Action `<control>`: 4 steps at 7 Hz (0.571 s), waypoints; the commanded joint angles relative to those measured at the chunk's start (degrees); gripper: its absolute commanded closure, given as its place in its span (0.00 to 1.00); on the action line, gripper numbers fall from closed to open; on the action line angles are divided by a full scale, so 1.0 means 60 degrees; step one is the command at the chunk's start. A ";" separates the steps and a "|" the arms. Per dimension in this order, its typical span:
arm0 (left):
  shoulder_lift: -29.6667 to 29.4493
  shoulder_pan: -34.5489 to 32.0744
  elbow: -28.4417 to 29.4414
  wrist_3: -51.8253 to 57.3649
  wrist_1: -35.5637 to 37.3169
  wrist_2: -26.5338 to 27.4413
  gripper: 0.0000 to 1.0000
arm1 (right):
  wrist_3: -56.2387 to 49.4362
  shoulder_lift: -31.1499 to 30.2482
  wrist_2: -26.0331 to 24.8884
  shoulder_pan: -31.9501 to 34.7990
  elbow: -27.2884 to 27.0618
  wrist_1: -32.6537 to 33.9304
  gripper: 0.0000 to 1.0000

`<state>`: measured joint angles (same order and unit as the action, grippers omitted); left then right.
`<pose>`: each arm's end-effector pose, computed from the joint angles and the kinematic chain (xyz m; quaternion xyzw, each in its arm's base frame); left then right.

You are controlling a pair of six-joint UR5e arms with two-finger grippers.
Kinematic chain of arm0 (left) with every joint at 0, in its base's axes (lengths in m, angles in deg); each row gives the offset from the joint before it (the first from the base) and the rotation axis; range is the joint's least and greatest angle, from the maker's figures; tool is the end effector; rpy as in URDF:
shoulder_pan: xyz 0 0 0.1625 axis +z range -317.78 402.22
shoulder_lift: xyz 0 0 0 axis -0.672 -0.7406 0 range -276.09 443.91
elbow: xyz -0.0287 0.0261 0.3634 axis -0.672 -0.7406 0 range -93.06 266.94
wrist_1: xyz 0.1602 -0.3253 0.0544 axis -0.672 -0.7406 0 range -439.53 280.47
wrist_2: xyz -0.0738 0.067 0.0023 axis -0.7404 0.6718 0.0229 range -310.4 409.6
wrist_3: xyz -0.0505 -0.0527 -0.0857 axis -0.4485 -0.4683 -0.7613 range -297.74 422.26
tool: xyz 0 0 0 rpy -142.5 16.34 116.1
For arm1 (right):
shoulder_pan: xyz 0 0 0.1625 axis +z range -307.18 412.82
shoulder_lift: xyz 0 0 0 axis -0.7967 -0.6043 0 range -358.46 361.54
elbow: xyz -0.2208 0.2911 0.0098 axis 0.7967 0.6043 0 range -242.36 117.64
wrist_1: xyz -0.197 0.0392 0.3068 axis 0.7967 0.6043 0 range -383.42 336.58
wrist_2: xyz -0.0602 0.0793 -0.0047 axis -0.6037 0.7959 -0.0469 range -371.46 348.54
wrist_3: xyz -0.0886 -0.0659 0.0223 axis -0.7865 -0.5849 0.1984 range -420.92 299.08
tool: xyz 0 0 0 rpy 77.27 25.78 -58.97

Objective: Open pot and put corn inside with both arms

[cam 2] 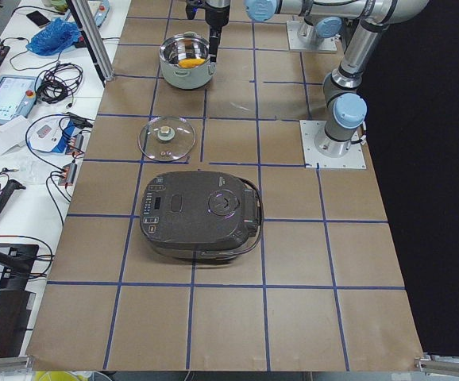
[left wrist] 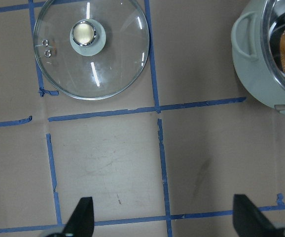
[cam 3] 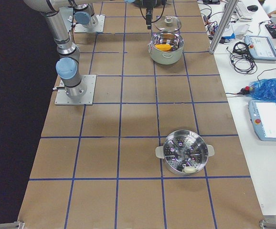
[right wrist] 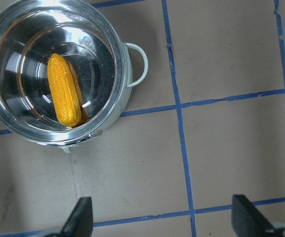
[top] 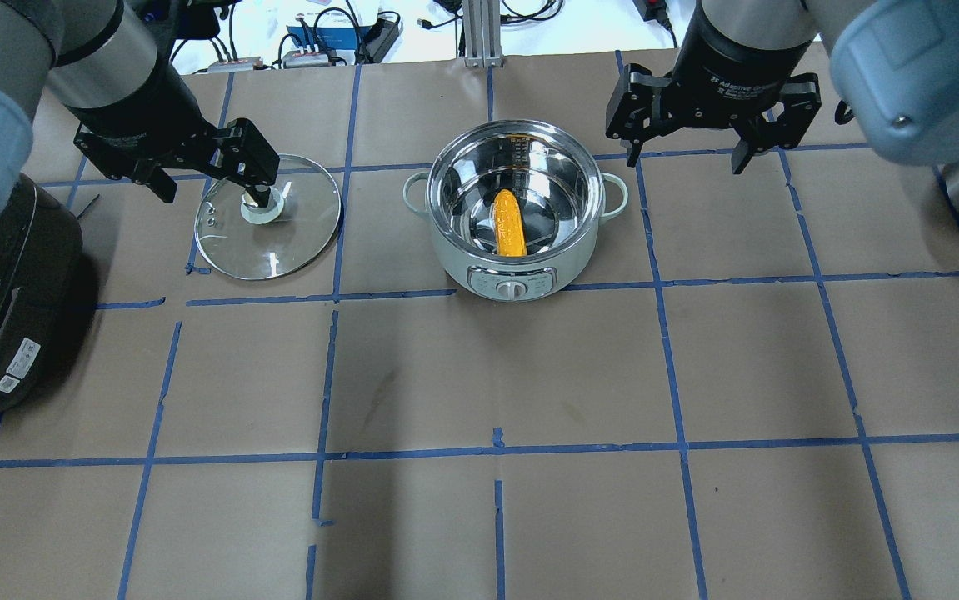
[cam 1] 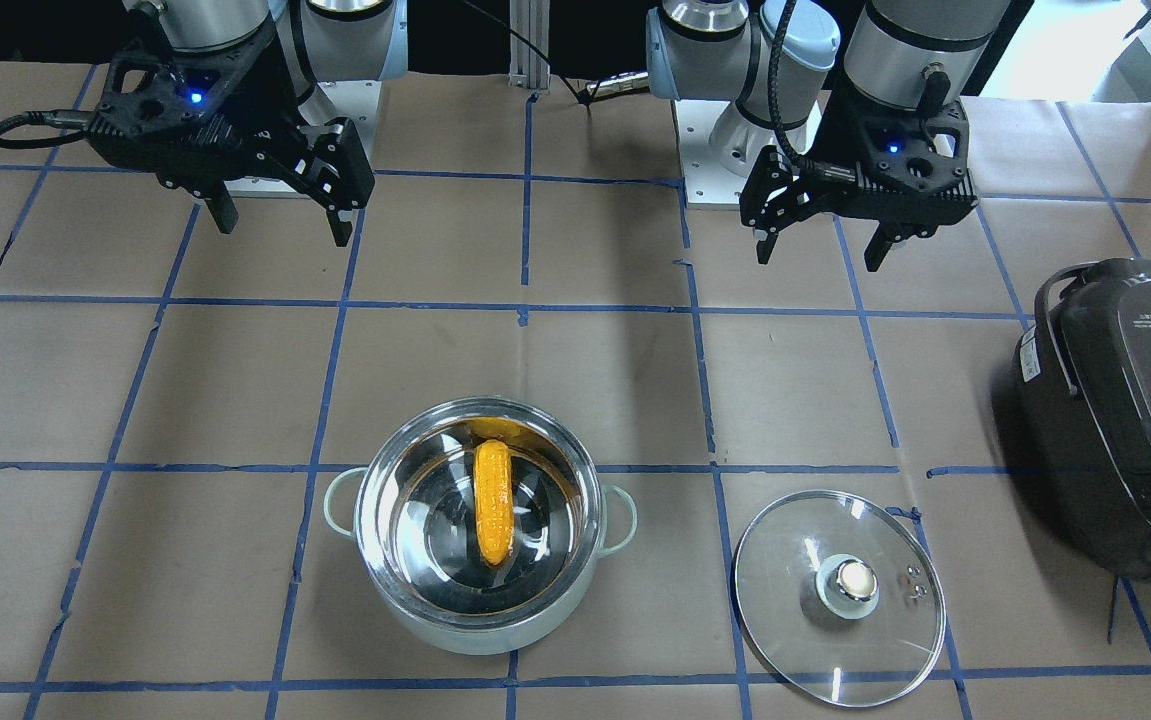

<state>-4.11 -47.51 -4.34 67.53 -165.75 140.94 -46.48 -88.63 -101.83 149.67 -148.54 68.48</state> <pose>-0.1285 -0.4378 0.4276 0.0432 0.9982 -0.0385 0.0136 0.1853 -0.4314 0.4499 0.0662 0.9965 -0.0510 0.0062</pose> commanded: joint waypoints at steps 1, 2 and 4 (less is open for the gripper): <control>0.0036 0.0000 -0.0050 0.0000 0.0000 -0.0004 0.00 | -0.0003 -0.0001 -0.0011 -0.0028 -0.0021 -0.0009 0.00; 0.0036 0.0000 -0.0050 0.0000 0.0000 -0.0004 0.00 | 0.0011 -0.0001 -0.0011 -0.0057 -0.0021 -0.0009 0.00; 0.0036 0.0014 -0.0050 0.0000 0.0000 -0.0018 0.00 | -0.0004 -0.0001 0.0003 -0.0087 -0.0006 -0.0009 0.00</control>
